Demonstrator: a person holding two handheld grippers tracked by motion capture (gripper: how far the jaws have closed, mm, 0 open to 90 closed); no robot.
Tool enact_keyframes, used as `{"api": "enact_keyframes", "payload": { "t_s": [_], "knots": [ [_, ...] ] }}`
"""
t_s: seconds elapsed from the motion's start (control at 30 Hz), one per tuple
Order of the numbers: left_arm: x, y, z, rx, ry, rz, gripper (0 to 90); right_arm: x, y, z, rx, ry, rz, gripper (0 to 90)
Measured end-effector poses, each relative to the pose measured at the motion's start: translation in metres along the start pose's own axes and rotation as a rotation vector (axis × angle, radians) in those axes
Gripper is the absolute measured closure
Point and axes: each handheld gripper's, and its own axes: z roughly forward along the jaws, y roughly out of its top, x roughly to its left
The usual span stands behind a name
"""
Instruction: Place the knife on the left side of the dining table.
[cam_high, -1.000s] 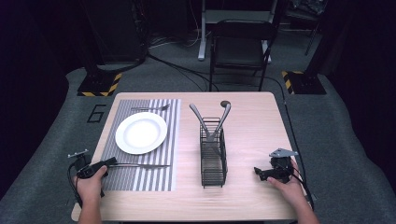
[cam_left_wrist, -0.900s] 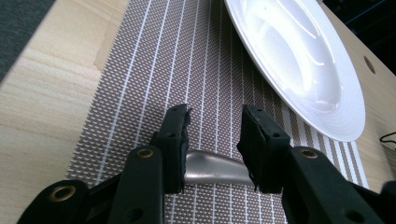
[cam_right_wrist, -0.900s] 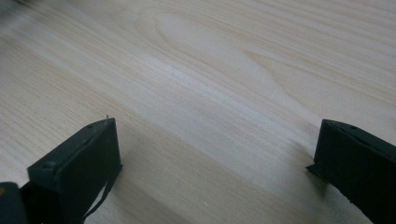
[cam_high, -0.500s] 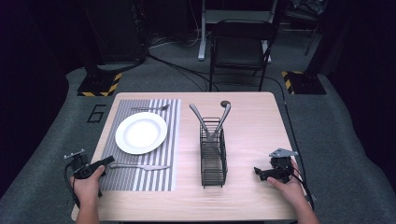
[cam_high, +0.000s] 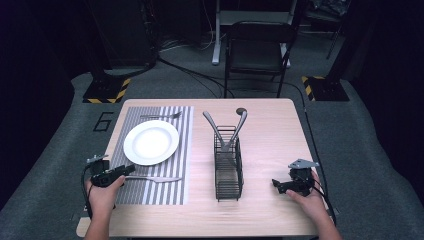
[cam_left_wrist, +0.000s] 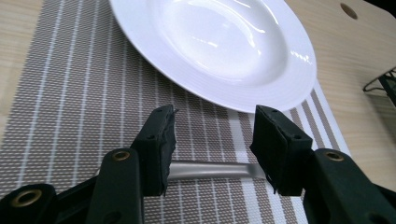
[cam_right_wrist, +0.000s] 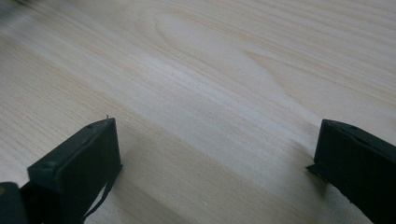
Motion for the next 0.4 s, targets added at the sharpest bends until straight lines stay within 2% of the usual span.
{"api": "enact_keyframes", "payload": {
  "t_s": [0.07,0.1,0.17,0.27,0.37,0.4],
  "knots": [
    [-0.004,-0.002,0.001,0.000,-0.007,-0.004,47.8,0.000,0.000,0.000,-0.001,-0.002,-0.001,0.0],
    [-0.003,-0.003,0.002,-0.004,-0.015,0.022,47.8,0.000,0.000,0.000,0.001,0.000,0.000,0.0],
    [-0.005,-0.005,0.003,-0.003,-0.021,0.024,47.4,0.000,0.000,0.000,-0.001,-0.002,-0.002,0.0],
    [-0.006,-0.010,0.005,-0.025,-0.038,0.026,46.1,0.000,0.000,0.000,0.000,0.000,0.000,0.0],
    [-0.004,-0.015,0.011,-0.014,-0.009,0.066,45.2,0.000,0.000,0.000,0.004,0.001,0.005,0.0],
    [-0.004,-0.015,0.011,-0.014,-0.009,0.066,44.8,0.000,0.000,0.000,-0.002,-0.004,-0.002,0.0]
  ]
}}
